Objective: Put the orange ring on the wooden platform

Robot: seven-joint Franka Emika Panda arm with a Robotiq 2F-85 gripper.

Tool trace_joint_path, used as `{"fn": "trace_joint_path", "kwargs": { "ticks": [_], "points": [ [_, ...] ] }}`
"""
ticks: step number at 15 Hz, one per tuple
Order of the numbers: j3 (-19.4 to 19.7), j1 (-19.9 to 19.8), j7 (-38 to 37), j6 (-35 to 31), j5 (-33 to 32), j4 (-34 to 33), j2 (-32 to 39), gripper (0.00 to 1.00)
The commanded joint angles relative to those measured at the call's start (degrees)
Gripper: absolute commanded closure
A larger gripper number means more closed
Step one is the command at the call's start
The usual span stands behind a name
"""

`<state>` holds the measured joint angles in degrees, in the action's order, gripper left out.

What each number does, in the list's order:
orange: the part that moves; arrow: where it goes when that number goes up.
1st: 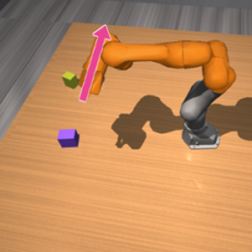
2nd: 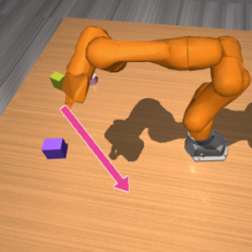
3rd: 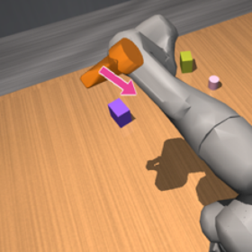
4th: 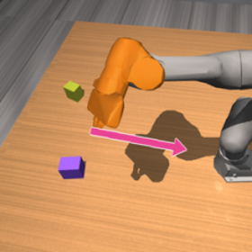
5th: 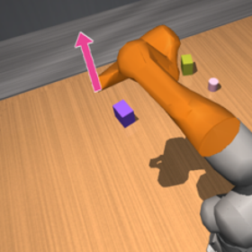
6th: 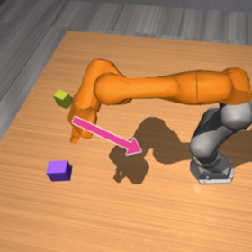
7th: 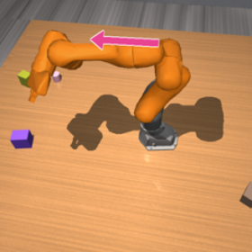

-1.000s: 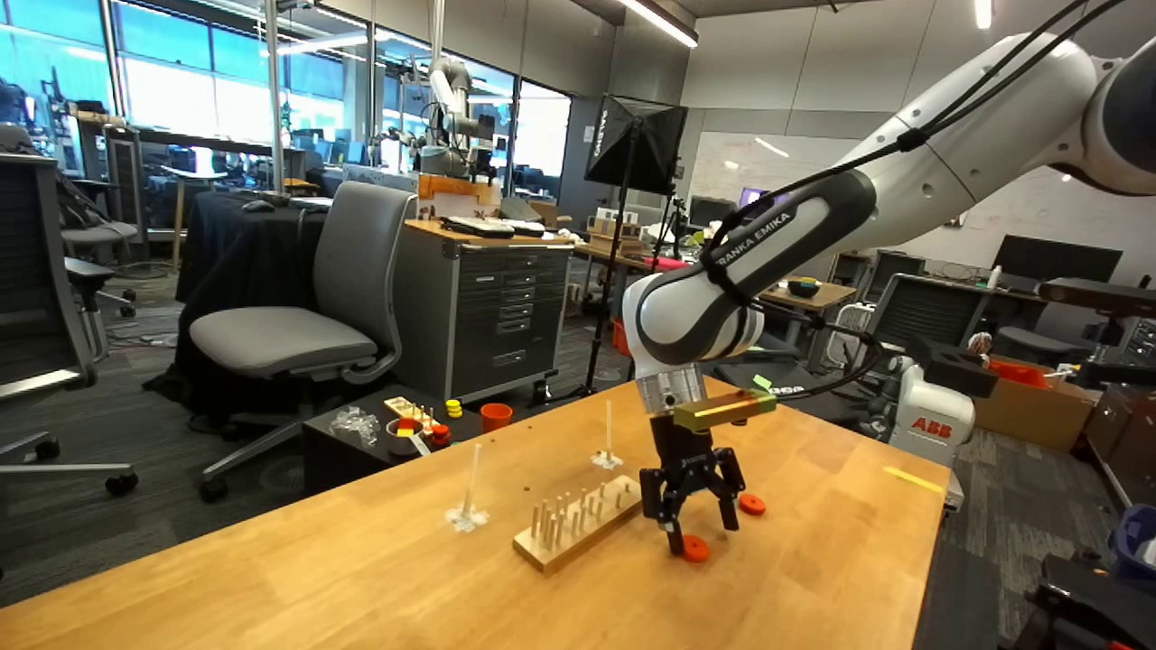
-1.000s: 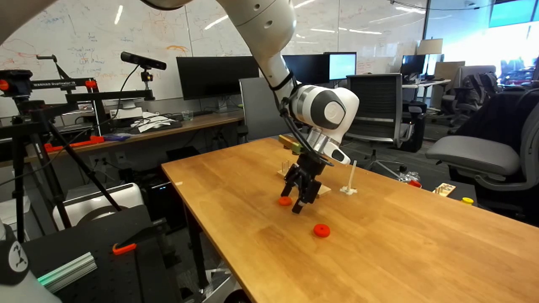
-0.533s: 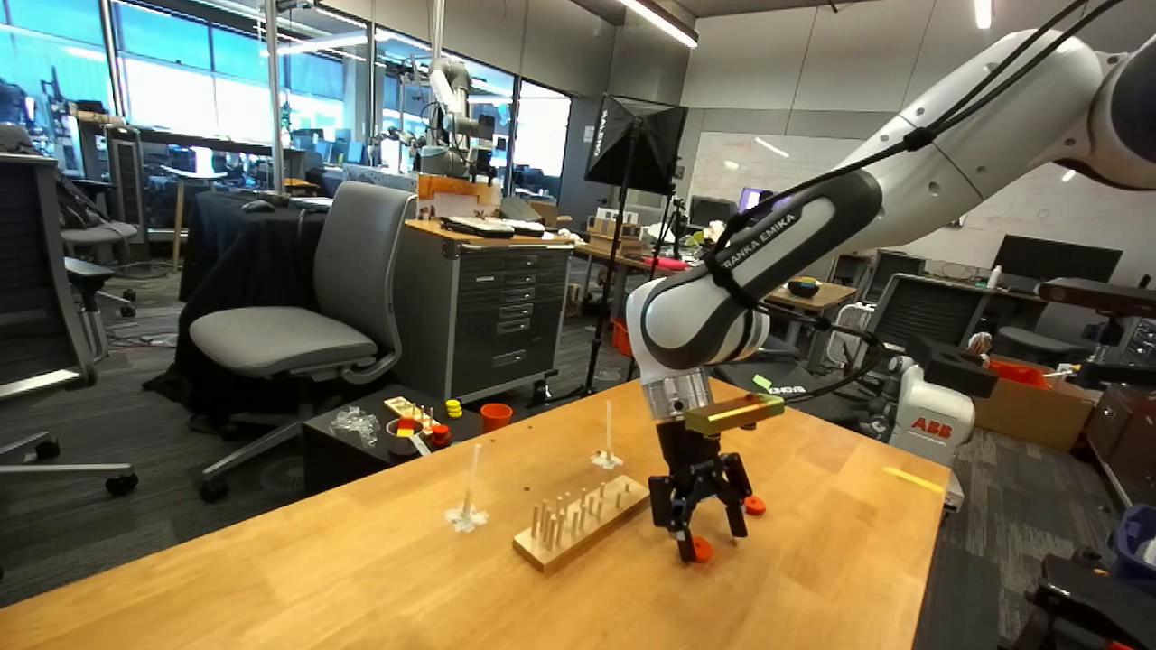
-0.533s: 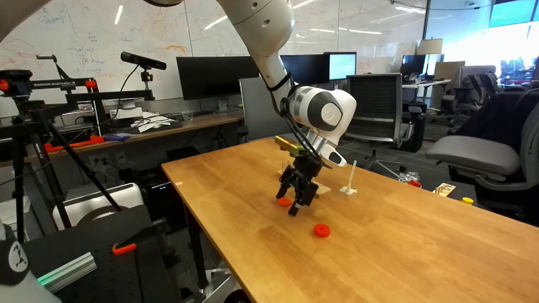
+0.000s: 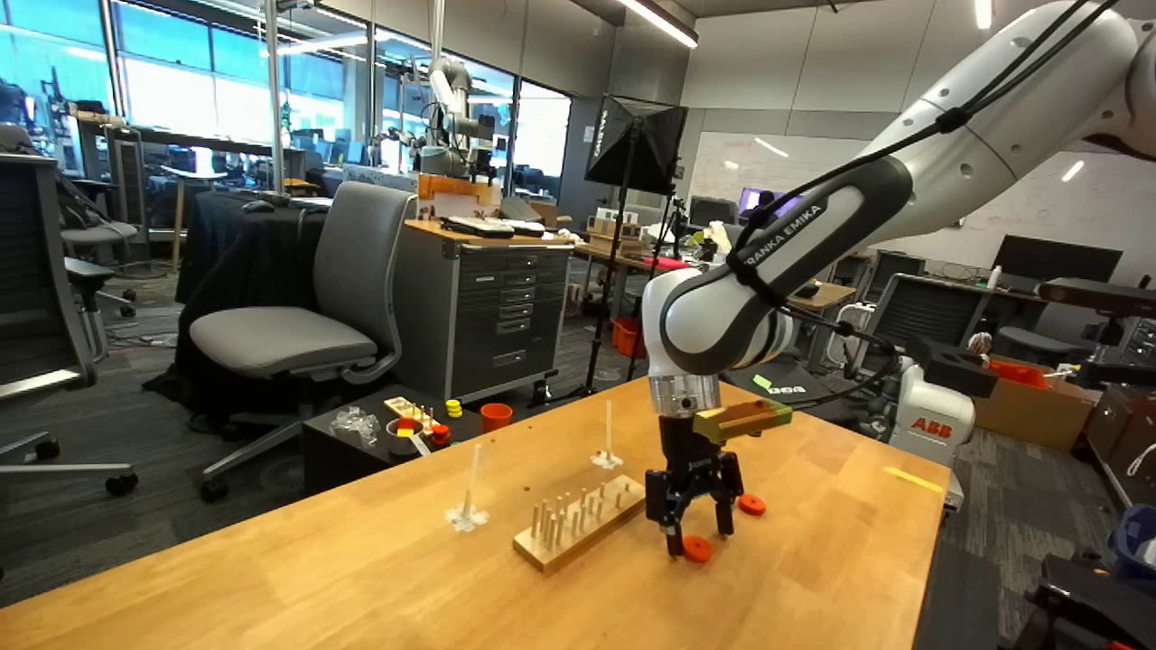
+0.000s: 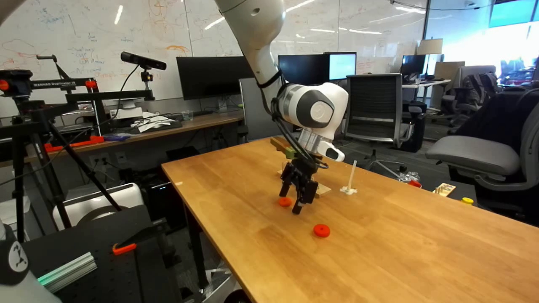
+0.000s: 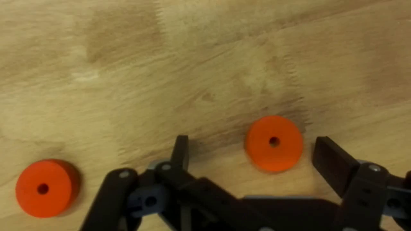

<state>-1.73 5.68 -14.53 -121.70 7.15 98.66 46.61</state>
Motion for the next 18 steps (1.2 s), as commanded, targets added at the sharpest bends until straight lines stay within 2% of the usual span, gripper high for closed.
{"fn": "trace_joint_path", "kwargs": {
  "ticks": [1,11,18],
  "points": [
    [-0.46,0.24,1.51,-8.41,0.52,7.52,-5.16,0.00],
    [-1.71,-0.64,4.00,-18.71,1.23,14.57,-6.86,0.00],
    [-1.12,0.78,2.72,-23.76,0.08,19.04,-8.71,0.00]
  ]
}}
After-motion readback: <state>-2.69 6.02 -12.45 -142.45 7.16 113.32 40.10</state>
